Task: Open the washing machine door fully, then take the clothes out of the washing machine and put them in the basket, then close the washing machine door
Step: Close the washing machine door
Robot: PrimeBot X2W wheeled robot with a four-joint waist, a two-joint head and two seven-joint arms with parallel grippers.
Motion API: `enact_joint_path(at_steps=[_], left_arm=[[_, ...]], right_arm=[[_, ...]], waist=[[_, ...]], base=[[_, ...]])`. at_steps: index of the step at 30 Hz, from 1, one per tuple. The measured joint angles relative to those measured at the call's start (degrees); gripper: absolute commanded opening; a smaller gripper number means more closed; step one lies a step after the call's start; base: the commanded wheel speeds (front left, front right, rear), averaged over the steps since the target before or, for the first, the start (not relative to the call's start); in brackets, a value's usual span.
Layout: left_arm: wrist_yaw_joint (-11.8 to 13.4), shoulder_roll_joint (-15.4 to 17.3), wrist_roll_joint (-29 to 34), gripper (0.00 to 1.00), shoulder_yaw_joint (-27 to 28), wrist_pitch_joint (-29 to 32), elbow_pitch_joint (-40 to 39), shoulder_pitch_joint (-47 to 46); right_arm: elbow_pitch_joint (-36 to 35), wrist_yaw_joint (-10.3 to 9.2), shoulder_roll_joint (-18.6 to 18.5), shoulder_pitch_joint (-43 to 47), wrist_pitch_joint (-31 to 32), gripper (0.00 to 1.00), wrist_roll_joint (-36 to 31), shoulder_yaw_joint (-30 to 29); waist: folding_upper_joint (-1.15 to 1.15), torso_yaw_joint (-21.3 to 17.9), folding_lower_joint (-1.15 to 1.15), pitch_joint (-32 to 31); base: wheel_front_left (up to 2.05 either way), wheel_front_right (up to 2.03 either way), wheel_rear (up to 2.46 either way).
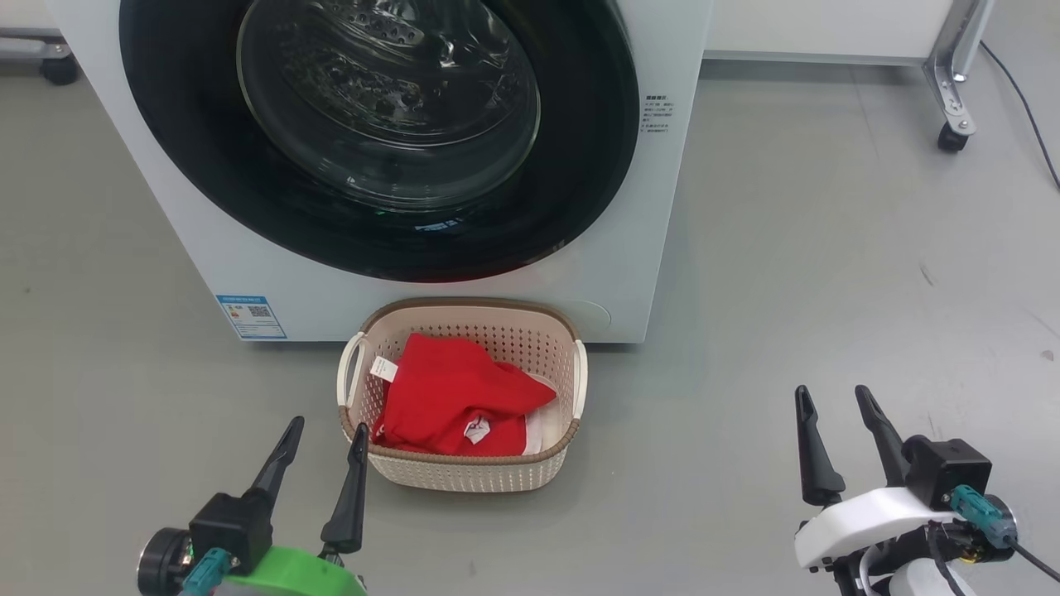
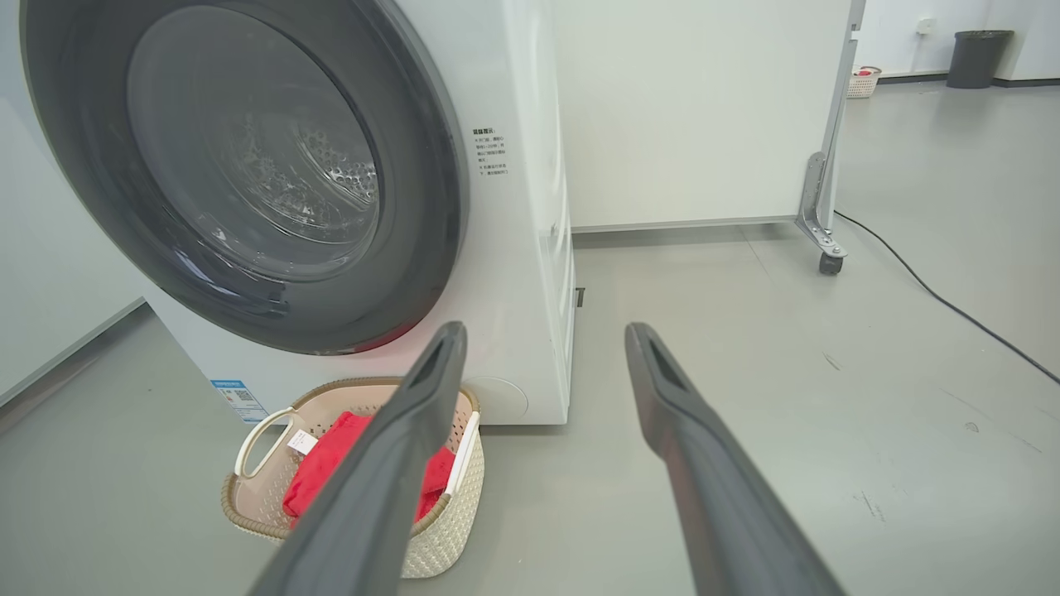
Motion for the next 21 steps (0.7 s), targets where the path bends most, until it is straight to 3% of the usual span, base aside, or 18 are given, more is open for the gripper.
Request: enact_joint_path(at_steps=[21], left_arm=[[0.0,0.4,-0.6,1.0,0.3,0.2,-1.5,1.3]], right_arm=[[-5.9,-1.54,-0.5,5.5,0.0,1.0,-2.1,-0.4]], waist=[[0.0,-0.7,0.0,-0.9]], base=[[0.0,0.0,0.0]])
